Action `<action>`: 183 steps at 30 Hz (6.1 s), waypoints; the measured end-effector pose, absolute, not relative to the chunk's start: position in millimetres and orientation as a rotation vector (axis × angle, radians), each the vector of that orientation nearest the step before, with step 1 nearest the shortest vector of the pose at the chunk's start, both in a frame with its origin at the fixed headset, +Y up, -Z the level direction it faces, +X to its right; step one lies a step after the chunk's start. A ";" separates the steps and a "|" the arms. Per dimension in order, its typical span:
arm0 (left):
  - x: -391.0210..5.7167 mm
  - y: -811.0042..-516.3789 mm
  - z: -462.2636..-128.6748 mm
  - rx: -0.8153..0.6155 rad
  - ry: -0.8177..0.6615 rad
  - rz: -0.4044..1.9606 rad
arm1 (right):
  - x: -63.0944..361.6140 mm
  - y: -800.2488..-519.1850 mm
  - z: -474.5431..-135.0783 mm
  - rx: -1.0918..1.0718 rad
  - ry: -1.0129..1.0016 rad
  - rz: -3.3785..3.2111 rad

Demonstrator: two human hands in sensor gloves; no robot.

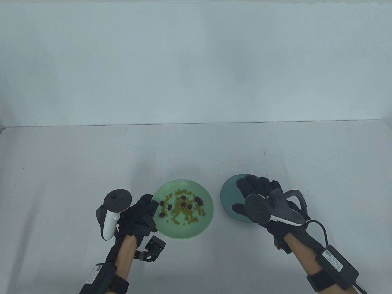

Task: Pick cranberries with hand pinch into plate

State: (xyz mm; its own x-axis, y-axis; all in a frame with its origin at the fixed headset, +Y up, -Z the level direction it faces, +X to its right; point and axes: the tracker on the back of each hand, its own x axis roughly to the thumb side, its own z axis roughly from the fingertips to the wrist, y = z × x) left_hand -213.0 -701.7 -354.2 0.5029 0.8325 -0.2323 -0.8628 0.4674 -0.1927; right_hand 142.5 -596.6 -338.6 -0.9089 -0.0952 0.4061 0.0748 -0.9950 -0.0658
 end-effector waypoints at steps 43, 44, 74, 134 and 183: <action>-207.6 -702.9 -352.8 -0.306 0.112 1.068 | 9.4 -622.6 -395.1 -0.689 -0.115 -2.668; -207.6 -703.0 -353.0 -0.305 0.113 1.063 | 8.3 -623.7 -395.5 -0.689 -0.113 -2.660; -211.9 -702.2 -353.3 -0.294 0.134 1.089 | -5.3 -630.8 -393.1 -0.754 -0.167 -2.621; -217.9 -705.1 -354.4 -0.302 0.166 1.056 | 149.6 -714.1 -460.2 -0.153 -0.466 -2.853; -218.8 -707.0 -355.2 -0.285 0.171 1.076 | 17.8 -615.5 -379.1 -0.770 -0.174 -2.667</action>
State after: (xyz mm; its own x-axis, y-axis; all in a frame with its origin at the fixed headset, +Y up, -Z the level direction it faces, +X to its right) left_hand -218.8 -707.0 -355.2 0.4666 0.8407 -0.2748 -0.8845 0.4432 -0.1458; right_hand 17.8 -615.5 -379.1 -0.7872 -0.3048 0.5361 0.3718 -0.9281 0.0184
